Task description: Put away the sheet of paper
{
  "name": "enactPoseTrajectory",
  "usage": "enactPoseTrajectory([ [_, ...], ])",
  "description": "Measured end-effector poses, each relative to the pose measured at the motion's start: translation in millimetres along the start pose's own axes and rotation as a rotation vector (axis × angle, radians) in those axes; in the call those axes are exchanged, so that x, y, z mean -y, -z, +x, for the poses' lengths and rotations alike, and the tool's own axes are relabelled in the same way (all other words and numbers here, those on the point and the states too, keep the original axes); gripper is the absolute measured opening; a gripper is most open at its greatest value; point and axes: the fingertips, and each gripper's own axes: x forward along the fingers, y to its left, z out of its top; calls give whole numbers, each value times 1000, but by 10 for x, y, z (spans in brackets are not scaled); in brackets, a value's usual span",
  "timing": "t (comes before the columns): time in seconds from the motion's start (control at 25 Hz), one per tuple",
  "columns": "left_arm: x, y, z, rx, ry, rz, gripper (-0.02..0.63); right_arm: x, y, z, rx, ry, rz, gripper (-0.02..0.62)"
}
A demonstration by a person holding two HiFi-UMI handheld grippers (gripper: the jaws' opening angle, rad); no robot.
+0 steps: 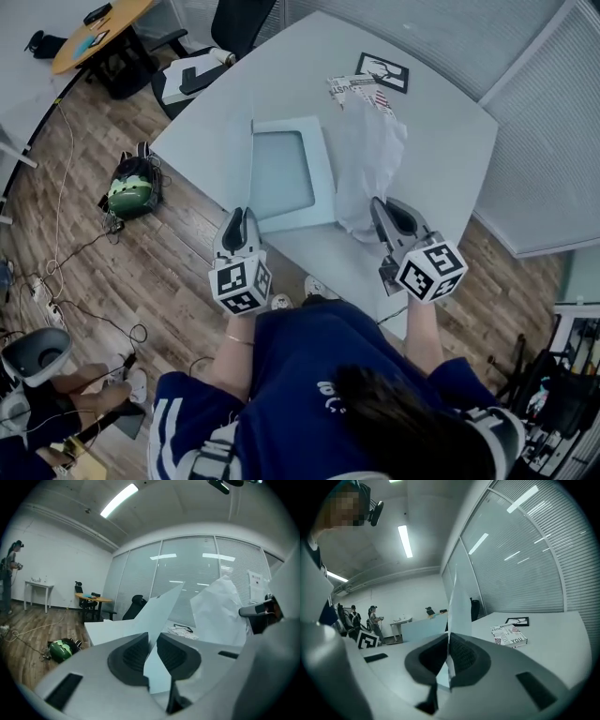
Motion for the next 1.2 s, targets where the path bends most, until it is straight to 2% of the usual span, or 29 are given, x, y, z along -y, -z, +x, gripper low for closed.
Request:
enactPoseTrajectory([
  [0.32, -472, -36, -152, 69, -86, -291, 60, -390, -138, 405, -36, -159, -23, 11],
  [0.44, -652, -41, -222, 87, -121, -356, 58, -540, -136, 544, -60, -201, -32, 11],
  [0.8, -1000, 0, -278, 73, -195, -339, 41, -875, 6, 1024, -157, -286, -1, 11],
  [1.04, -1117, 22, -265, 68, -237, -349, 37, -1193, -124, 1278, -157, -433, 49, 11],
  [1.2, -1166, 16, -271, 67, -251, -345, 37, -1251, -57, 1490, -205, -467, 103, 11],
])
